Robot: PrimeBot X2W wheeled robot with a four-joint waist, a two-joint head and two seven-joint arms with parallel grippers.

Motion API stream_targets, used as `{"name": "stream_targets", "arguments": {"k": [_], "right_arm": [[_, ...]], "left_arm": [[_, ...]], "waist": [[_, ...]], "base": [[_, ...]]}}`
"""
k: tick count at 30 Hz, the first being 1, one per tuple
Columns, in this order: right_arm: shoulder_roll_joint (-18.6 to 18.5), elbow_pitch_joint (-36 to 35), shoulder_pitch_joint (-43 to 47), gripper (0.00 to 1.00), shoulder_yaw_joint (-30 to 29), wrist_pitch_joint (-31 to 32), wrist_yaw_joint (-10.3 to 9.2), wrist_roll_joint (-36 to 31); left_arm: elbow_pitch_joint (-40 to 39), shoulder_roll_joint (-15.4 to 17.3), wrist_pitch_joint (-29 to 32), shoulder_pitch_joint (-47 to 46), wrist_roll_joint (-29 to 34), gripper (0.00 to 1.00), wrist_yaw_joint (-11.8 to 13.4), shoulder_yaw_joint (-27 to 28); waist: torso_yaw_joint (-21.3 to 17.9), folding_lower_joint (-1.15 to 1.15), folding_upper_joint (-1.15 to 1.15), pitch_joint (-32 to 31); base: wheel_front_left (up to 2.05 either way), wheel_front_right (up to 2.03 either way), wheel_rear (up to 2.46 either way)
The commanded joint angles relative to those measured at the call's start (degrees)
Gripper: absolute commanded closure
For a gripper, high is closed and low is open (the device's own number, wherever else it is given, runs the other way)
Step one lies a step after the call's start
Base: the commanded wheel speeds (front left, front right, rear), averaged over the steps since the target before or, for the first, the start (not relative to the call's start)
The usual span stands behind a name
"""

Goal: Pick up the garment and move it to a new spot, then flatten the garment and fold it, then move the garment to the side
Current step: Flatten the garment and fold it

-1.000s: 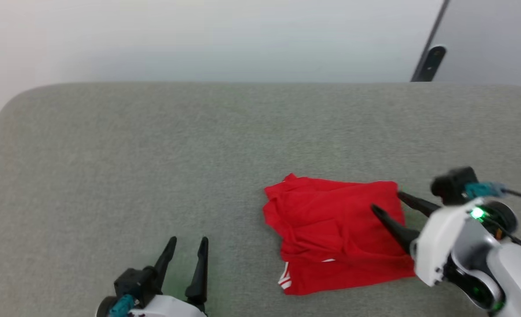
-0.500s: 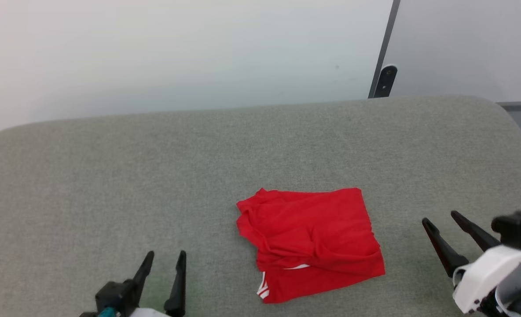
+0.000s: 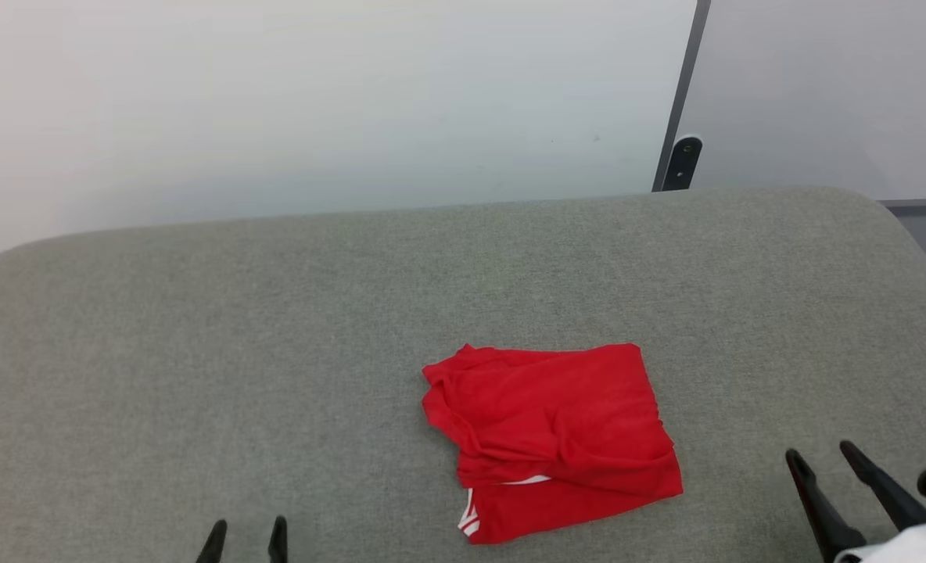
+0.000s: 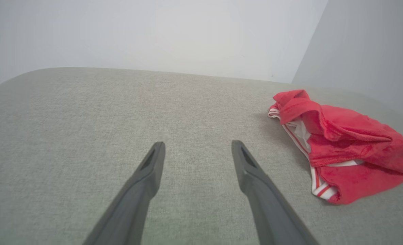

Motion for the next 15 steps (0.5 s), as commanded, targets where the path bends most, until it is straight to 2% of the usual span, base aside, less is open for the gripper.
{"name": "stream_targets", "arguments": {"k": [1, 8, 15], "right_arm": [[0.87, -1.53, 1.88, 0.0, -1.53, 0.35, -0.07, -0.48], [4.2, -6.89, 6.89, 0.0, -5.79, 2.2, -0.07, -2.51], [5.4, -8.34, 6.87, 0.0, -6.03, 3.51, -0.07, -3.49]], "left_arm": [[-1.55, -0.25, -0.03, 1.81, 0.6, 0.0, 0.36, 0.28], [-5.99, -1.04, -0.03, 5.31, 1.31, 0.0, 1.51, -0.38], [-6.08, -1.31, -0.03, 4.46, 0.89, 0.0, 1.79, -0.88]], "waist": [[0.07, 0.0, 0.0, 0.1], [0.47, 0.0, 0.0, 0.58], [0.2, 0.0, 0.0, 0.66]], "base": [[0.0, 0.0, 0.0], [0.0, 0.0, 0.0], [0.0, 0.0, 0.0]]}}
